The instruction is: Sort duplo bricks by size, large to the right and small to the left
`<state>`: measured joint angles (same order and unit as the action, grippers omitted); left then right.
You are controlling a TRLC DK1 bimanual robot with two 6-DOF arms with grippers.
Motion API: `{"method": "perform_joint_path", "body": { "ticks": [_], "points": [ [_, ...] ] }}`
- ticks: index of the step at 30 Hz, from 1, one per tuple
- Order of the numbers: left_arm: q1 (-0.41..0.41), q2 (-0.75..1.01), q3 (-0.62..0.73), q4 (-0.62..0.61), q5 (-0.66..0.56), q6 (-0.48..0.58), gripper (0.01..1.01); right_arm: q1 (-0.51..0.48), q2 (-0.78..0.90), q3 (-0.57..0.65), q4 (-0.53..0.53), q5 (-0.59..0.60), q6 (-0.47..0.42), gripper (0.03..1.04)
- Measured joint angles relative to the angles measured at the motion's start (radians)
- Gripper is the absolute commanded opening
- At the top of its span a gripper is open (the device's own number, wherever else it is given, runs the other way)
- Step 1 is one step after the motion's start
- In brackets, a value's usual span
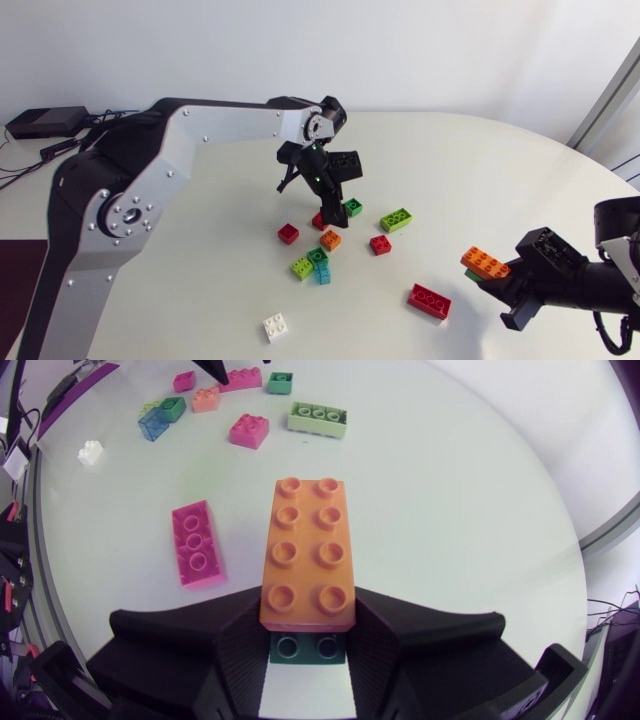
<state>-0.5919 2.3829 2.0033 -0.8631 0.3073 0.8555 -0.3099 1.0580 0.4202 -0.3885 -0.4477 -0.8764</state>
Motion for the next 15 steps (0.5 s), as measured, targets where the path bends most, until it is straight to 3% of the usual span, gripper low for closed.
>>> {"method": "perform_joint_path", "body": {
  "ticks": [2, 5, 8, 12, 15],
  "points": [
    [0.005, -0.003, 0.006, 0.021, -0.031, -0.063, 0.956, -0.005, 0.013, 0.000, 0.007, 0.009, 0.000, 0.26],
    [0.006, -0.004, -0.005, 0.066, -0.089, -0.167, 0.956, -0.004, 0.030, 0.000, 0.008, 0.025, 0.000, 0.66],
    [0.006, -0.004, -0.016, 0.065, -0.117, -0.260, 0.954, -0.003, 0.040, -0.005, 0.011, 0.037, 0.000, 0.71],
    [0.006, -0.004, -0.016, 0.044, -0.137, -0.338, 0.913, -0.003, 0.040, -0.018, 0.006, 0.037, -0.005, 0.96],
    [0.002, -0.002, -0.016, 0.018, -0.159, -0.380, 0.867, -0.003, 0.018, -0.019, -0.016, 0.037, -0.007, 0.99]
  ]
}}
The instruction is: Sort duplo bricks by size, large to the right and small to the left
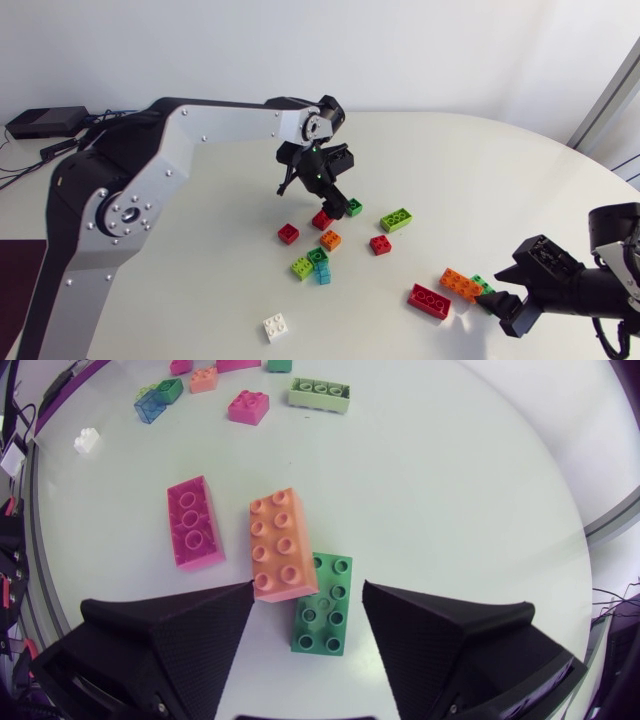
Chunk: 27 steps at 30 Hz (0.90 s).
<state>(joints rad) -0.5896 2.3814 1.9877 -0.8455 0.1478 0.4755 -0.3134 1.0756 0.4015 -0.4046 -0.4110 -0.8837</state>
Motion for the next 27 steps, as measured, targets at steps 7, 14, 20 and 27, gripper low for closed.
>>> {"method": "perform_joint_path", "body": {
  "ticks": [7, 14, 20, 27],
  "points": [
    [-0.013, 0.002, 0.000, -0.045, -0.031, -0.072, 0.489, 0.003, -0.062, 0.039, -0.083, 0.000, 0.001, 0.99],
    [-0.013, 0.021, 0.000, -0.068, -0.077, -0.119, 0.143, 0.054, -0.075, 0.127, -0.121, -0.001, 0.016, 0.99],
    [-0.011, 0.022, 0.000, -0.074, -0.077, -0.129, 0.125, 0.087, -0.080, 0.163, -0.144, -0.008, 0.039, 0.99],
    [-0.031, -0.060, -0.121, -0.048, 0.066, -0.021, 0.120, 0.159, -0.069, 0.212, -0.178, -0.148, 0.057, 0.99]
  ]
}}
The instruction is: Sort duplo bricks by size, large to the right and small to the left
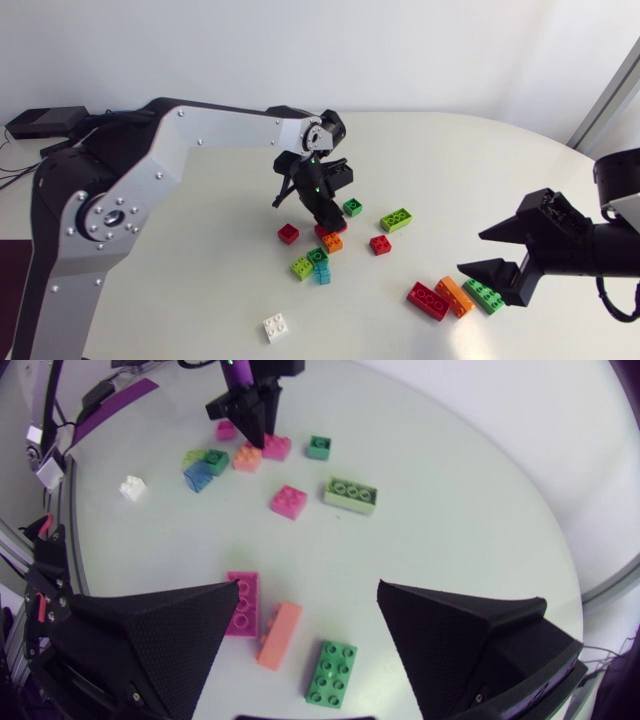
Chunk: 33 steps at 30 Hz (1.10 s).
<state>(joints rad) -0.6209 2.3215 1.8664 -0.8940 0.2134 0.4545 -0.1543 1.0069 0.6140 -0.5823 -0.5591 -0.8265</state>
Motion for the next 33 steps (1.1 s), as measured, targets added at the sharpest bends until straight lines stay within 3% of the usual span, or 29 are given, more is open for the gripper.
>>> {"method": "perform_joint_path", "body": {
  "ticks": [5, 12, 20, 29, 33],
  "points": [
    [-0.080, -0.166, -0.124, 0.019, 0.156, 0.140, 0.120, 0.051, 0.055, 0.058, -0.059, -0.162, -0.005, 0.99],
    [-0.156, -0.366, -0.168, 0.018, 0.282, 0.261, 0.120, 0.135, 0.084, 0.070, -0.090, -0.248, -0.031, 0.99],
    [-0.187, -0.385, -0.243, -0.022, 0.328, 0.336, 0.120, 0.149, 0.078, 0.070, -0.172, -0.309, -0.084, 0.99],
    [-0.219, -0.386, -0.256, -0.061, 0.380, 0.369, 0.120, 0.166, 0.066, 0.069, -0.181, -0.314, -0.110, 0.99],
    [-0.229, -0.386, -0.256, -0.061, 0.386, 0.373, 0.120, 0.202, 0.048, 0.067, -0.194, -0.318, -0.109, 0.93]
  ]
}}
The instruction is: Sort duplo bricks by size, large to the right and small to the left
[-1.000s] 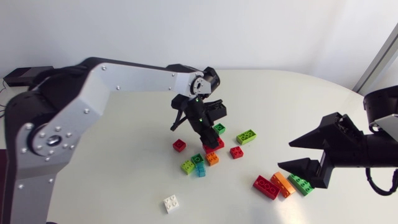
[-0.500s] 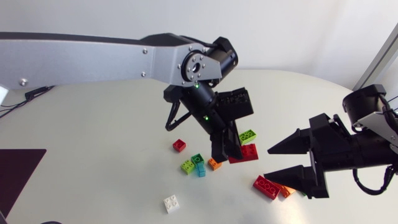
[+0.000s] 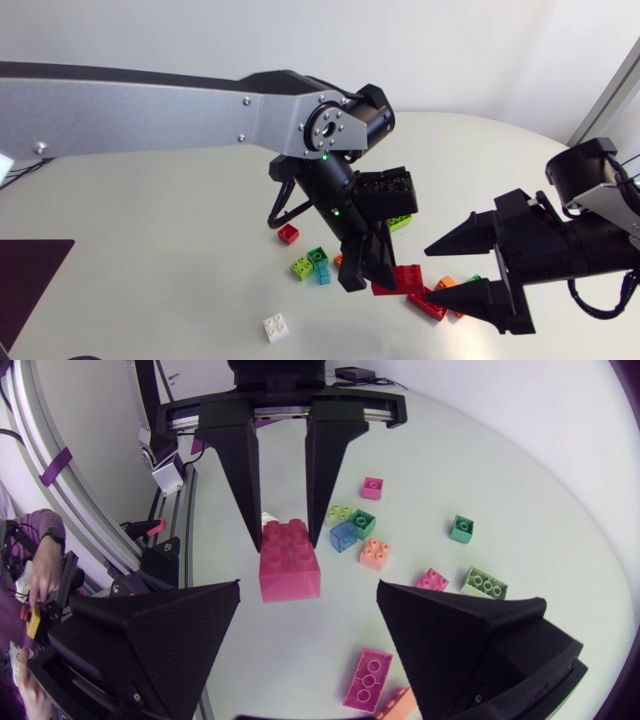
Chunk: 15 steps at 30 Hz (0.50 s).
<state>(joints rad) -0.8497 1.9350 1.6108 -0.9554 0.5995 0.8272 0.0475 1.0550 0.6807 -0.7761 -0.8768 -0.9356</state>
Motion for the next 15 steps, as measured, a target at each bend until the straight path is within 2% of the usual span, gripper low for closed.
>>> {"method": "perform_joint_path", "body": {
  "ticks": [2, 4, 8, 9, 11, 12, 14, 15],
  "points": [
    [-0.003, 0.000, 0.000, 0.000, 0.001, 0.000, 0.121, 0.020, -0.002, -0.003, 0.000, 0.000, 0.001, 0.79],
    [-0.003, 0.000, 0.000, 0.000, 0.006, 0.000, 0.121, 0.039, -0.002, -0.011, 0.000, 0.000, 0.005, 0.57],
    [-0.003, 0.000, 0.000, 0.000, 0.020, 0.000, 0.123, 0.075, -0.002, -0.026, 0.000, 0.000, 0.015, 0.25],
    [-0.004, 0.000, 0.000, -0.004, 0.024, 0.001, 0.123, 0.079, -0.002, -0.026, 0.002, 0.002, 0.016, 0.20],
    [-0.008, 0.000, 0.000, -0.014, 0.031, 0.003, 0.134, 0.080, -0.002, -0.027, 0.007, 0.002, 0.023, 0.19],
    [-0.010, 0.000, 0.000, -0.016, 0.030, 0.011, 0.200, 0.080, -0.002, -0.027, 0.006, 0.002, 0.024, 0.18],
    [-0.011, 0.000, 0.000, -0.021, 0.030, 0.015, 0.711, 0.080, -0.002, -0.030, 0.008, 0.001, 0.030, 0.16],
    [-0.011, 0.000, 0.000, -0.023, 0.030, 0.018, 0.911, 0.080, -0.002, -0.031, 0.008, -0.002, 0.031, 0.15]
  ]
}}
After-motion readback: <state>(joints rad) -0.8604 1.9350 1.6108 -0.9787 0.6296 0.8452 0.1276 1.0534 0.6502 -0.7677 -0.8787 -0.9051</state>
